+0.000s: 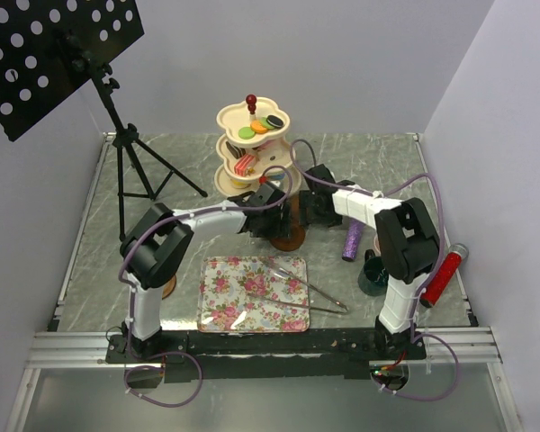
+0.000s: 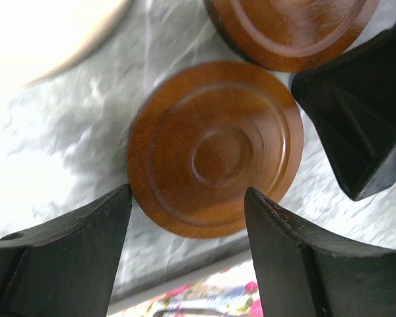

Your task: Serve the afternoon tea

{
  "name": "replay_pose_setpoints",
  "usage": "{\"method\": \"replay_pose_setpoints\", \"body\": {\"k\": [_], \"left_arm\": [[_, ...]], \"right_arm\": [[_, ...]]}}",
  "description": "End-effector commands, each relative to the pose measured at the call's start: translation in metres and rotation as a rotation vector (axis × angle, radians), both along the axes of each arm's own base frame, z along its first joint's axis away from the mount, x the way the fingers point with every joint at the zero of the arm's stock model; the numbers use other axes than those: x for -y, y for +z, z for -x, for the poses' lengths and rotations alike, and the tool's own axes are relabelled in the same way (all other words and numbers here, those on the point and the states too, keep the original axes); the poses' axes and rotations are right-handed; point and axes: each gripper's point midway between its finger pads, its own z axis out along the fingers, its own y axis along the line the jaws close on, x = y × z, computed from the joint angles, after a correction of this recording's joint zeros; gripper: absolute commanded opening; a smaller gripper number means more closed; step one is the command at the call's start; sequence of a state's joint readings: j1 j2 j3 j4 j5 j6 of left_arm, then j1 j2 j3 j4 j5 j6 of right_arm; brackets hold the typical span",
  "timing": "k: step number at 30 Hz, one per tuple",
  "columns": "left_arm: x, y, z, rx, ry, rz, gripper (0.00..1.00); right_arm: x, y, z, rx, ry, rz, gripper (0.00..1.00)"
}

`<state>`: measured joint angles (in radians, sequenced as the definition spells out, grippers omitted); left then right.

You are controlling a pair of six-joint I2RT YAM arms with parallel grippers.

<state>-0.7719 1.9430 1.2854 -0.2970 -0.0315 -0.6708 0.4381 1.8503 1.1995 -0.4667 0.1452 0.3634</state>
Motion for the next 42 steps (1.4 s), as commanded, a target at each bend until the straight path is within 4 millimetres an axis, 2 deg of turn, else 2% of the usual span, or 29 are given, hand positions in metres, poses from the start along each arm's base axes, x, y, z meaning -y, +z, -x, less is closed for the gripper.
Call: {"method": "replay_pose_setpoints", "body": {"k": [1,7,10,12,14,15,17,20,22,24,26,30,32,35,38,42], "left_arm": [[0.016,-0.002,-0.01,-0.008,0.003,0.023,0.74],[0.025,0.004,-0.026,0.023,0.014,0.019,0.73],[0.023,0.018,-0.033,0.067,0.03,0.015,0.76],[0.017,0.034,-0.037,0.111,0.047,0.014,0.82],[0.006,0.053,-0.037,0.155,0.079,0.008,0.9],[0.0,0.071,-0.035,0.184,0.097,0.023,0.93],[-0.018,0.089,-0.027,0.214,0.14,0.025,0.98],[-0.058,0.105,-0.009,0.226,0.254,-0.003,1.0],[-0.09,0.102,0.008,0.178,0.334,-0.027,1.0],[-0.126,0.086,0.028,0.092,0.427,-0.059,1.0],[-0.16,0.078,0.045,0.035,0.531,-0.053,1.0],[-0.222,0.06,0.067,-0.06,0.748,-0.008,1.0],[-0.247,0.056,0.077,-0.065,0.851,-0.006,1.0],[-0.267,0.051,0.084,-0.043,0.943,-0.022,1.0],[-0.281,0.036,0.093,-0.07,0.976,-0.068,1.0],[-0.294,0.025,0.092,-0.056,0.976,-0.15,1.0]], "right_arm": [[0.01,0.008,-0.021,0.031,-0.045,-0.008,0.83],[0.011,0.006,-0.033,0.029,-0.025,-0.07,0.83],[0.005,0.019,-0.038,0.061,0.025,-0.106,0.83],[0.002,0.032,-0.039,0.099,0.065,-0.12,0.84],[-0.003,0.051,-0.036,0.14,0.1,-0.152,0.85],[-0.003,0.056,-0.034,0.151,0.109,-0.16,0.85],[-0.006,0.065,-0.027,0.162,0.13,-0.186,0.85],[-0.011,0.073,-0.013,0.157,0.159,-0.227,0.85],[-0.016,0.074,-0.002,0.143,0.178,-0.26,0.85],[-0.021,0.07,0.011,0.117,0.189,-0.275,0.85],[-0.027,0.066,0.024,0.092,0.214,-0.275,0.84],[-0.037,0.058,0.046,0.057,0.26,-0.264,0.84],[-0.043,0.056,0.054,0.047,0.278,-0.27,0.84],[-0.053,0.057,0.06,0.042,0.31,-0.279,0.84],[-0.063,0.06,0.062,0.043,0.342,-0.275,0.83],[-0.07,0.061,0.063,0.045,0.365,-0.26,0.83]]}}
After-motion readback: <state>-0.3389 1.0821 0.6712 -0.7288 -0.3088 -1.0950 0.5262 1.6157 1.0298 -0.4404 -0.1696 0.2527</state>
